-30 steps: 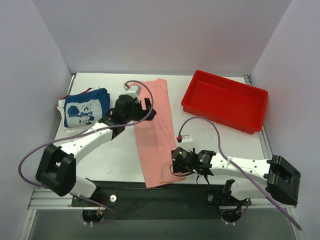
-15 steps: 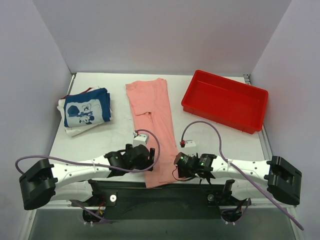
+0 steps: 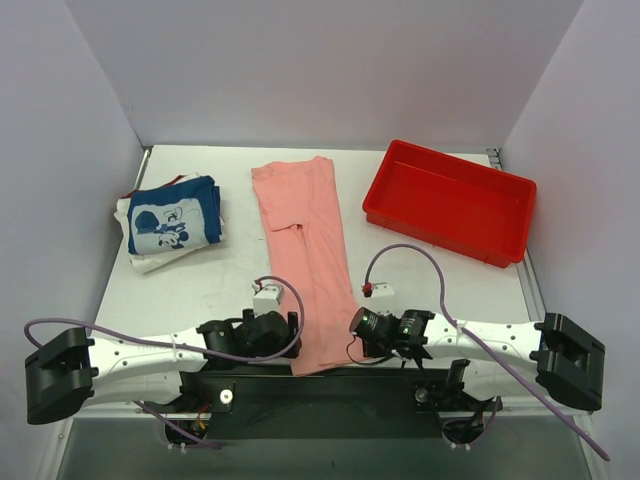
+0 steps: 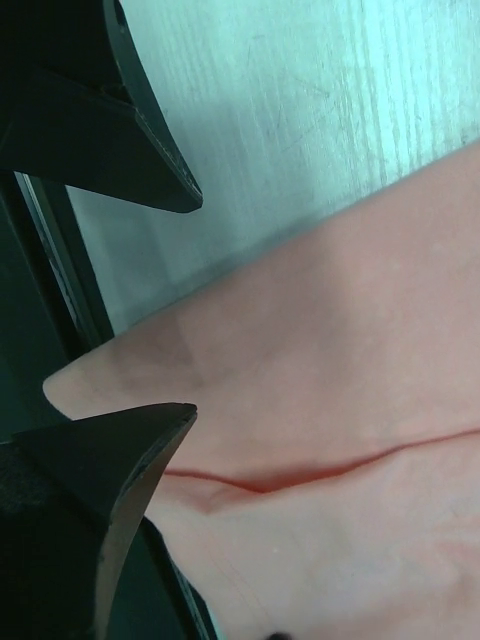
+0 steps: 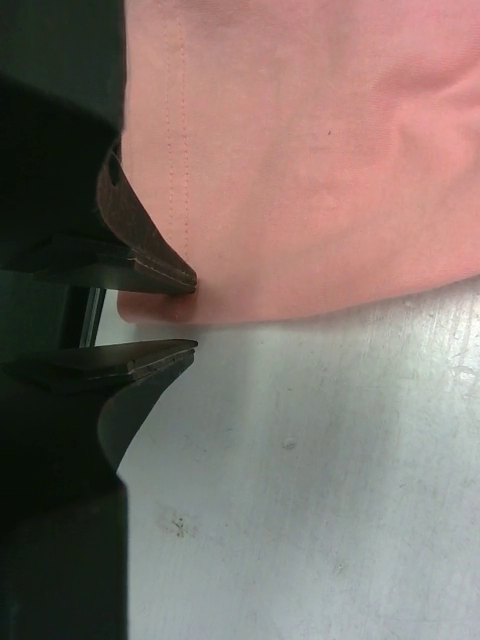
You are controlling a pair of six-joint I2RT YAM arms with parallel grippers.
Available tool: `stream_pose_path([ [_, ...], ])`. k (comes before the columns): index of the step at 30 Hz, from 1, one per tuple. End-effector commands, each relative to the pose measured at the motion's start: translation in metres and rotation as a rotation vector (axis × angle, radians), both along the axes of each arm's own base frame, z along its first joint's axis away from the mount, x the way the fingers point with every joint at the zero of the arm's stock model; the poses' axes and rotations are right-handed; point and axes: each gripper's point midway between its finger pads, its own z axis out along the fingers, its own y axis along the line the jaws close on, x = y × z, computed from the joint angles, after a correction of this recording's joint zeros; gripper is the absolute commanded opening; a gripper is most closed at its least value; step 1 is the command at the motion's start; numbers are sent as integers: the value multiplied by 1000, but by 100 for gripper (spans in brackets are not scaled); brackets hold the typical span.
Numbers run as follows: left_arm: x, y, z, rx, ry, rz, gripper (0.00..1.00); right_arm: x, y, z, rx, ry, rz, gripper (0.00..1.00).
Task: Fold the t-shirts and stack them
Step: Rotate the tshirt 90 degrees, then grab the bottom of the folded rectangular tshirt with both arms
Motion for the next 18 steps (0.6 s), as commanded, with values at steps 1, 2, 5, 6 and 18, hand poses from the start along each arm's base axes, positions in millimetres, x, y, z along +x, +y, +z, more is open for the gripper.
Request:
stream_pose_path([
  [1, -18, -8, -8, -86, 73, -5, 88, -2, -12, -2, -36, -8, -17, 26],
  [2, -23, -10, -10, -105, 89, -8, 87, -3, -14, -3, -40, -6, -17, 26],
  [5, -29, -16, -14, -159, 116, -21, 83, -3, -14, -3, -37, -8, -21, 26],
  [6, -31, -18, -14, -166, 122, -24, 79, -3, -14, -4, -37, -8, -20, 26],
  [18, -54, -11, -24, -59, 133, -3, 67, -5, -10, 2, 5, -19, -15, 38],
])
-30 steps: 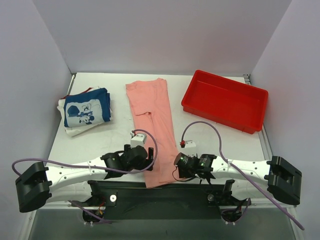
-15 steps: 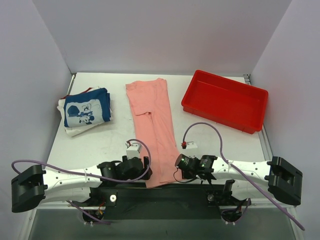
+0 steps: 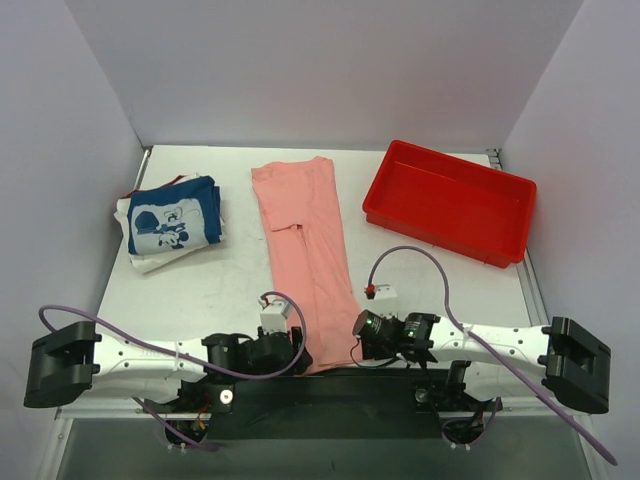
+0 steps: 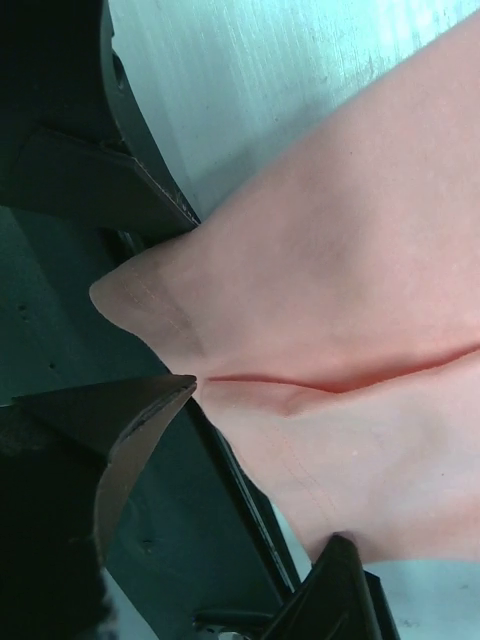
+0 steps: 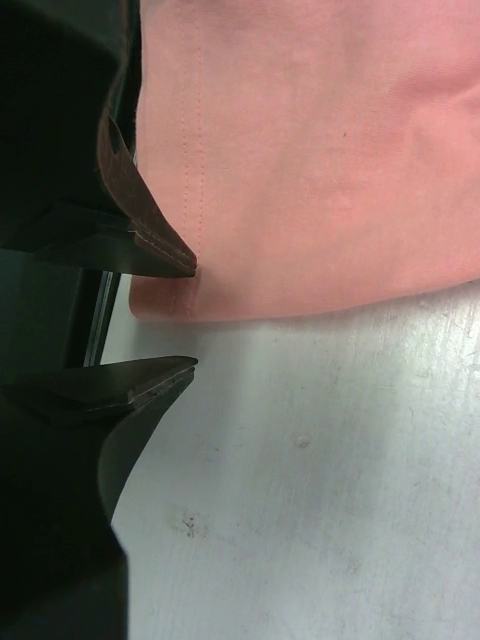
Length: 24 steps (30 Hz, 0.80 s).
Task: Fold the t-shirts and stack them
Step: Grab the bottom of the folded rectangular tshirt with both arms
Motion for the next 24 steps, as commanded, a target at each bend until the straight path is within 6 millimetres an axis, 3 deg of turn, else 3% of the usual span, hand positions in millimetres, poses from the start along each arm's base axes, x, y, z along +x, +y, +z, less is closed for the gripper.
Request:
stream_pose_path([
  [1, -11, 28, -26, 146, 51, 35, 66, -2, -6, 3, -9, -16, -14, 38],
  [12, -10, 49, -30, 255, 40, 75, 65, -5, -3, 3, 17, -16, -7, 40],
  [24, -15, 54, -37, 232, 65, 80, 45, -10, 2, -2, 8, 15, 12, 36],
])
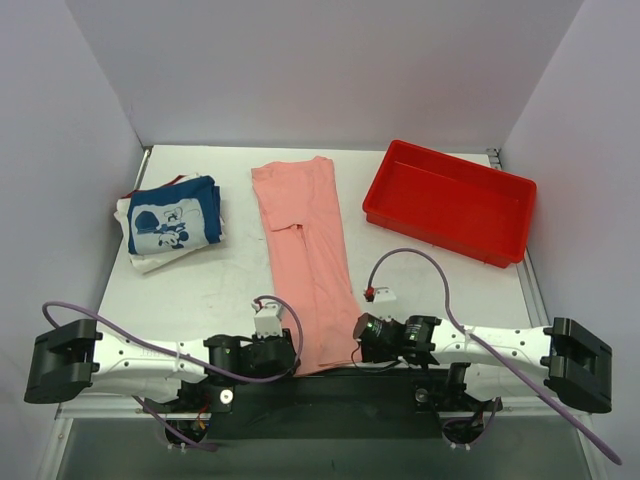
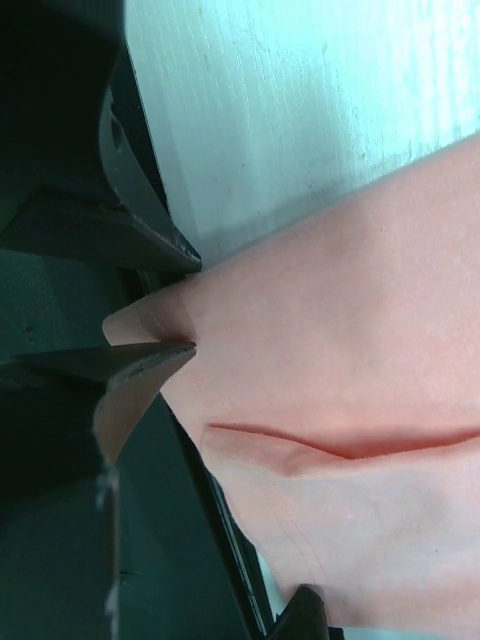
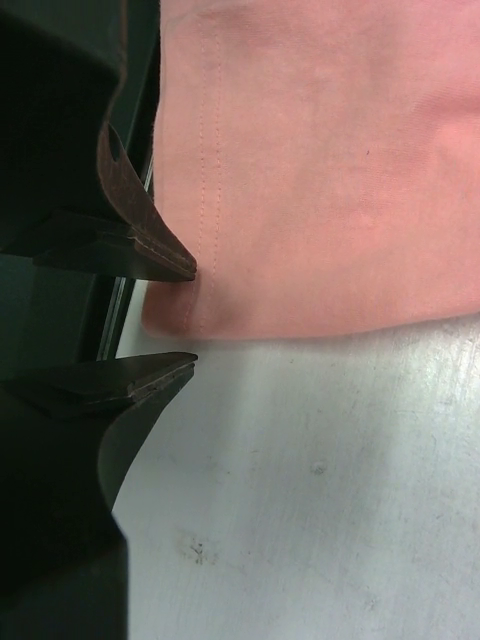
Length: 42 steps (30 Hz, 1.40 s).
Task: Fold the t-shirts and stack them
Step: Grab the bottom of the folded rectangular tshirt with both arms
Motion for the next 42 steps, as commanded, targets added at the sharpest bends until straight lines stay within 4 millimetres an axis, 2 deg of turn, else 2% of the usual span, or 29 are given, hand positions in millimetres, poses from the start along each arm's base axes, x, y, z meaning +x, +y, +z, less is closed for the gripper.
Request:
stream_pose_path([
  [1, -14, 39, -32, 151, 59, -15, 42, -3, -3, -2, -26, 4, 1, 35],
  [6, -19, 25, -34, 48, 76, -36, 37, -5, -2, -3, -31, 11, 6, 30],
  [7, -21, 27, -38, 46, 84, -37, 35, -5, -3, -4, -32, 13, 3, 28],
  [8, -20, 25, -37, 32, 84, -35, 27, -6, -2, -4, -29, 14, 4, 27],
  [12, -21, 31, -40, 43, 92, -21, 11, -7, -4, -5, -34, 17, 1, 23],
  [14, -21, 34, -42, 50, 93, -18, 8, -7, -5, -5, -34, 15, -2, 21],
  [23, -19, 35, -38, 33, 81, -10, 0, -8, -13, -8, -58, 15, -19, 18],
  [33, -17, 24, -21, -49, 57, -29, 0, -4, -19, 2, -23, -24, -51, 15],
  [42, -14, 20, -7, -112, 35, -25, 0, -5, -5, 13, 99, -37, -33, 34],
])
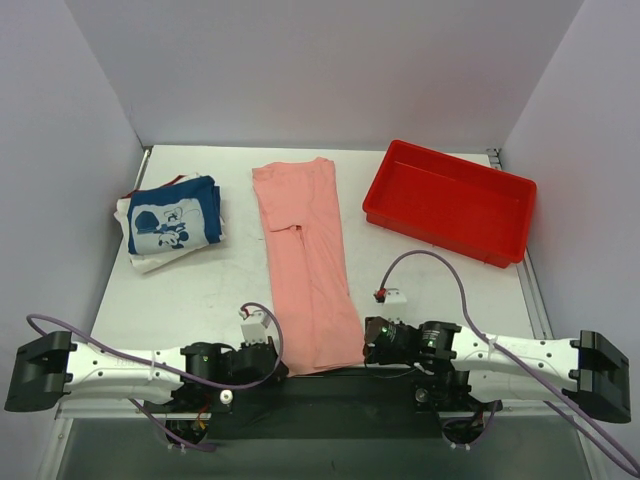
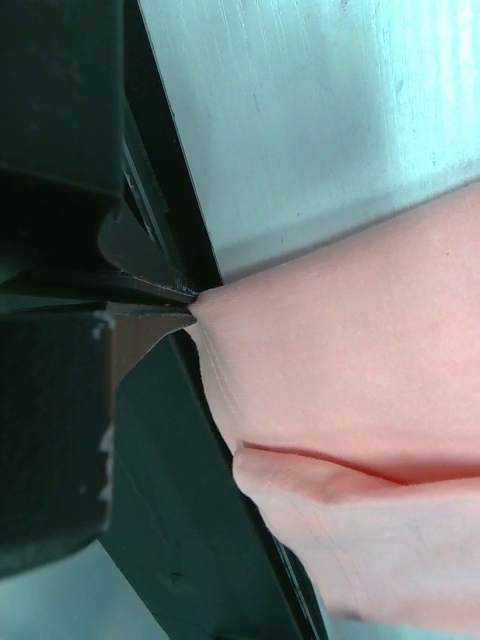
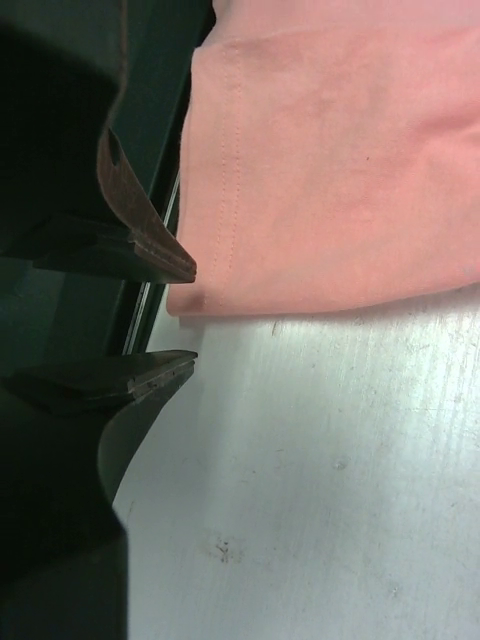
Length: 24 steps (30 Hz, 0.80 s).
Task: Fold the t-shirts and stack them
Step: Grab the bottom of the folded rectangular tshirt with both arms
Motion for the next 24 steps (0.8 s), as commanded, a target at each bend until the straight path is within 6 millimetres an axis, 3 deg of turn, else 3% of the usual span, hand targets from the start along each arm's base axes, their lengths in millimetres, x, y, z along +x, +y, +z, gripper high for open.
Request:
stream_pose_path([
  [1, 2, 2, 3, 1, -18, 1, 0, -3, -5, -5, 6, 0, -3, 37],
  [12, 2, 4, 5, 6, -17, 1, 0, -5, 8, -19, 22, 25, 15, 39],
  [24, 5, 9, 7, 11, -31, 12, 0, -6, 13, -20, 33, 33, 41, 32],
])
